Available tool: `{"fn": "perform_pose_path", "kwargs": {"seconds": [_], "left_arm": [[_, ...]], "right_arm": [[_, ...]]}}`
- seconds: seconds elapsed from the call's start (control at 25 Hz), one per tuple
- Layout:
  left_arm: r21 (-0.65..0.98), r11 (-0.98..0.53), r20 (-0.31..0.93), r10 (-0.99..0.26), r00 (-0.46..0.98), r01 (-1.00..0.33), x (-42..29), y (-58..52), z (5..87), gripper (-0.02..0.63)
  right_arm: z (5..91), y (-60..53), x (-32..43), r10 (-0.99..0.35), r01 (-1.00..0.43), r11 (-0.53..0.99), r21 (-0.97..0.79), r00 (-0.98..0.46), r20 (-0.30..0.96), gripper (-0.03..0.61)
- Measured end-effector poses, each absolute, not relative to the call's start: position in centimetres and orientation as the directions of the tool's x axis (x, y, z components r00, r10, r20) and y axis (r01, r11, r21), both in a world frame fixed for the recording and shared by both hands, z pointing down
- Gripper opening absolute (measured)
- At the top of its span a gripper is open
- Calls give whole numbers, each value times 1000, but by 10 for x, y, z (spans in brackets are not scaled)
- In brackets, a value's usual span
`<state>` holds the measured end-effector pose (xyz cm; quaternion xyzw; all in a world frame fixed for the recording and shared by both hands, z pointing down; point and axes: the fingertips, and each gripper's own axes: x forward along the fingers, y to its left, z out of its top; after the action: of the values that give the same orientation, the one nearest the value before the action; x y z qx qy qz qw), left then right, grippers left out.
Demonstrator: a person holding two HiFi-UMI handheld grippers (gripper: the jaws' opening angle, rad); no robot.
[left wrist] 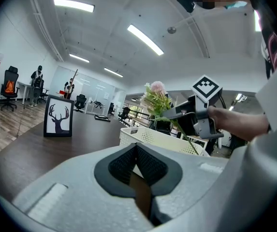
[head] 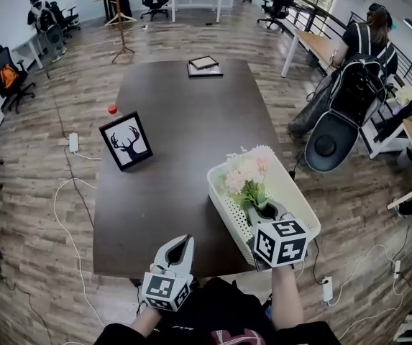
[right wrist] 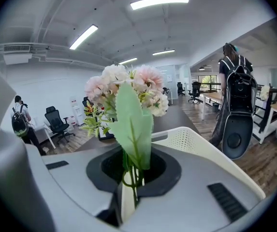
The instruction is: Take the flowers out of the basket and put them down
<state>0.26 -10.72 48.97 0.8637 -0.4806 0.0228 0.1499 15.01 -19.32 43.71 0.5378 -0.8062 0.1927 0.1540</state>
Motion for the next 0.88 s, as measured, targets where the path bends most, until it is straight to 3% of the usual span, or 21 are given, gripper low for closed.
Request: {"fn": "perform_pose_path", "kwargs": {"seconds": [0.88], "left_arm": [[212,-478,178,-839,514,-853,-50,-144,483,9]], "right_arm": [[424,-185,49,-752,-863,442,-244,-505,424,49]]}}
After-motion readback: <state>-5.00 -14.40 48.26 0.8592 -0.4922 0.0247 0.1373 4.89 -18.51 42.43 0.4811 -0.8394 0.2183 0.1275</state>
